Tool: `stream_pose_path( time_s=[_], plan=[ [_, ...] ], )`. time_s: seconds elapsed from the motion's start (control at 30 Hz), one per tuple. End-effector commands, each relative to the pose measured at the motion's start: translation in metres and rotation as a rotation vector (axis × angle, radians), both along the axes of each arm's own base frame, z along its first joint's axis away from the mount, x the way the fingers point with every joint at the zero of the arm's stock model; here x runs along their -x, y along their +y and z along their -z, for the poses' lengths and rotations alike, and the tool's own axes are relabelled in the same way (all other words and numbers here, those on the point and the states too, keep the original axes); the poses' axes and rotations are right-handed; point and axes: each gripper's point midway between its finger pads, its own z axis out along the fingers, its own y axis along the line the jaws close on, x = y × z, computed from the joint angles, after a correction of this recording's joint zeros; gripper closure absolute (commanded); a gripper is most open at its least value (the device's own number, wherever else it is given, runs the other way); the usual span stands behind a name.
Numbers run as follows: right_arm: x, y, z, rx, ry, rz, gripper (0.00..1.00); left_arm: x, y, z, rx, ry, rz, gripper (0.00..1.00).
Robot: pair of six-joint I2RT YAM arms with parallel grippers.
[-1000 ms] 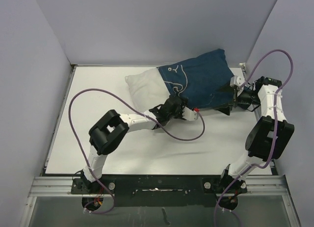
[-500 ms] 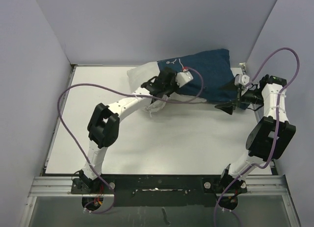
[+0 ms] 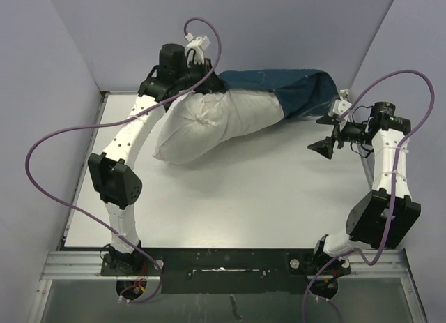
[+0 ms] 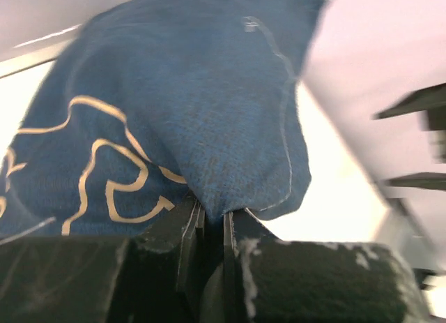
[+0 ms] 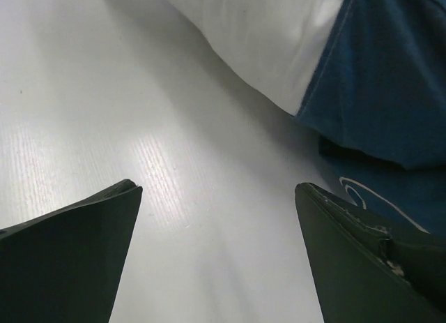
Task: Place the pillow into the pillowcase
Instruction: Stuff the pillow into the pillowcase.
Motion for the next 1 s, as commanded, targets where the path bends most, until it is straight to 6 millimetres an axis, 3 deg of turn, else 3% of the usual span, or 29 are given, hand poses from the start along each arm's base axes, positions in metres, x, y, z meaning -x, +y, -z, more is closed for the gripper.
stream_pose_path(
  time_s=[0.0, 0.1, 0.17, 0.33, 0.5, 0.6, 0.7, 0.8, 0.97],
  plan=[
    [-0.021, 0.014, -0.028, 0.014, -0.087, 0.003, 0.01, 0.058, -0.008, -0.175, 0.508, -0.116, 0.233, 1.0],
    [-0.045, 0.029, -0.026, -0.003, -0.065, 0.053, 0.02, 0.056, 0.011, -0.192, 0.705, -0.034, 0.239, 1.0],
    [-0.076, 0.025, -0.019, -0.059, -0.032, 0.199, 0.03, 0.05, 0.028, -0.182, 0.803, 0.044, 0.206, 1.0],
    [-0.148, 0.033, 0.006, -0.122, 0.064, 0.392, 0.07, 0.029, 0.078, -0.089, 0.978, 0.298, -0.008, 1.0],
    [-0.2, 0.063, 0.029, -0.119, 0.129, 0.379, 0.1, 0.031, 0.116, 0.021, 0.985, 0.476, -0.212, 1.0],
    [-0.222, 0.081, 0.029, -0.124, 0.096, 0.326, 0.13, 0.039, 0.133, 0.059, 0.965, 0.52, -0.267, 1.0],
    [-0.239, 0.105, 0.016, -0.134, 0.004, 0.263, 0.15, 0.046, 0.145, 0.078, 0.939, 0.542, -0.301, 1.0],
    [-0.26, 0.125, 0.006, -0.12, -0.091, 0.242, 0.16, 0.05, 0.146, 0.084, 0.905, 0.554, -0.288, 1.0],
    [-0.293, 0.157, 0.013, -0.056, -0.2, 0.242, 0.17, 0.055, 0.147, 0.092, 0.883, 0.576, -0.27, 1.0]
  ],
)
